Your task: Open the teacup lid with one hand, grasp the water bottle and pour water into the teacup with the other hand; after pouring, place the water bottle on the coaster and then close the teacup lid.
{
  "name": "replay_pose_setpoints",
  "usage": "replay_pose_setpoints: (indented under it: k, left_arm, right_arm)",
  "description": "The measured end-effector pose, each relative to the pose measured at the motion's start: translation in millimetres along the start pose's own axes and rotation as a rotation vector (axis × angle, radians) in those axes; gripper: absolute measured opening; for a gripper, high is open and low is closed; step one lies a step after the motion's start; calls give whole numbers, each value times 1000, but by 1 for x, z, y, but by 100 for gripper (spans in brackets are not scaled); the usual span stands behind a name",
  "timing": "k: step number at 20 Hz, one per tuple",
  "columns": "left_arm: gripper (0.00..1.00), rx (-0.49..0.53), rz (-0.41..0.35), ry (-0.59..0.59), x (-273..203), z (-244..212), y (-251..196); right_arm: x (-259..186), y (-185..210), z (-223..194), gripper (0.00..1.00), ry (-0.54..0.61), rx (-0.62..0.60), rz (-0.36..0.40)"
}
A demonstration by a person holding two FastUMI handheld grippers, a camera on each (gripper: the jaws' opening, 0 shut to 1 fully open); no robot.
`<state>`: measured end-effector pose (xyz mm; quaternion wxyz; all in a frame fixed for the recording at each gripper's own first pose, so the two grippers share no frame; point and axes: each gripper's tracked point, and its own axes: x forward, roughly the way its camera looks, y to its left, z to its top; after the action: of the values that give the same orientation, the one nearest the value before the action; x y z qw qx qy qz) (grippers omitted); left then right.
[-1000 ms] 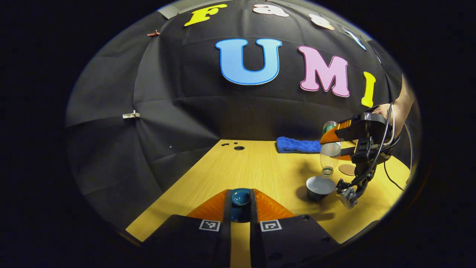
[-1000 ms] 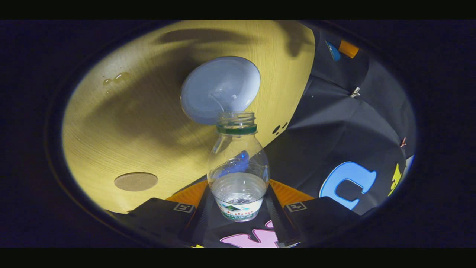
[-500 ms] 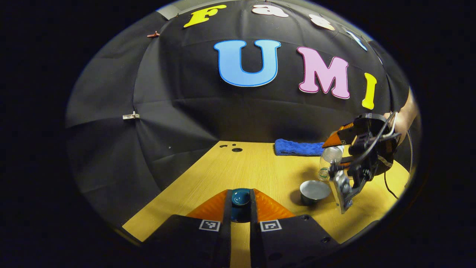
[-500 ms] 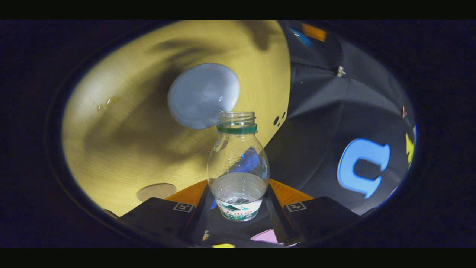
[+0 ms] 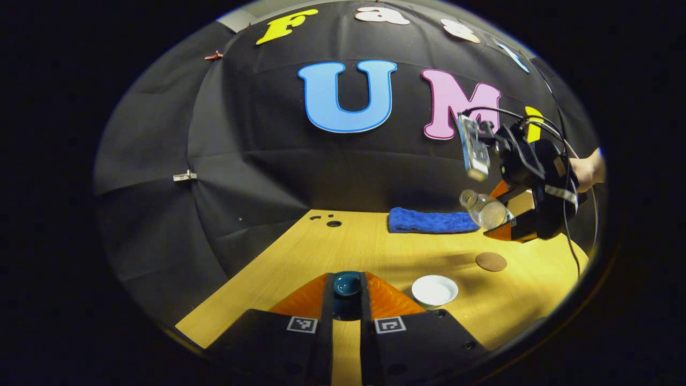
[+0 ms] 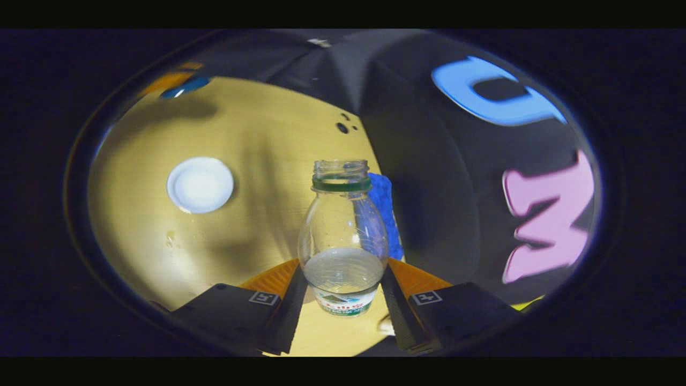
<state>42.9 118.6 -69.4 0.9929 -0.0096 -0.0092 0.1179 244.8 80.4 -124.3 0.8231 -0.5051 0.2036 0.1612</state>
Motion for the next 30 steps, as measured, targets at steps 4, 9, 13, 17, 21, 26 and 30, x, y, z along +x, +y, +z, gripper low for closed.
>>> replay_pose_setpoints:
  k: [4, 9, 13, 17, 21, 26, 30]
  left_arm:
    - [24, -59, 7, 26, -1, 12, -18]
    - [21, -138, 38, 43, 1, 21, -34]
    - [24, -164, 49, 28, 13, 23, -45]
    - [21, -198, 78, 17, 19, 19, -47]
    - [21, -194, 109, 2, 24, 15, -44]
    - [28, -183, 114, -3, 28, 12, -53]
    - [25, -171, 86, 6, 30, 7, -66]
  right_arm:
    - [2, -6, -6, 74, 17, 373, 90]
    - [1, -8, 2, 74, -149, 669, 57]
    - [-7, -10, 8, 74, -271, 871, 39]
    - [2, 1, 4, 74, -346, 933, 7]
    - [17, 14, -2, 75, -399, 907, -20]
    - [32, 34, -7, 72, -393, 957, -5]
    - [29, 33, -10, 78, -415, 991, -26]
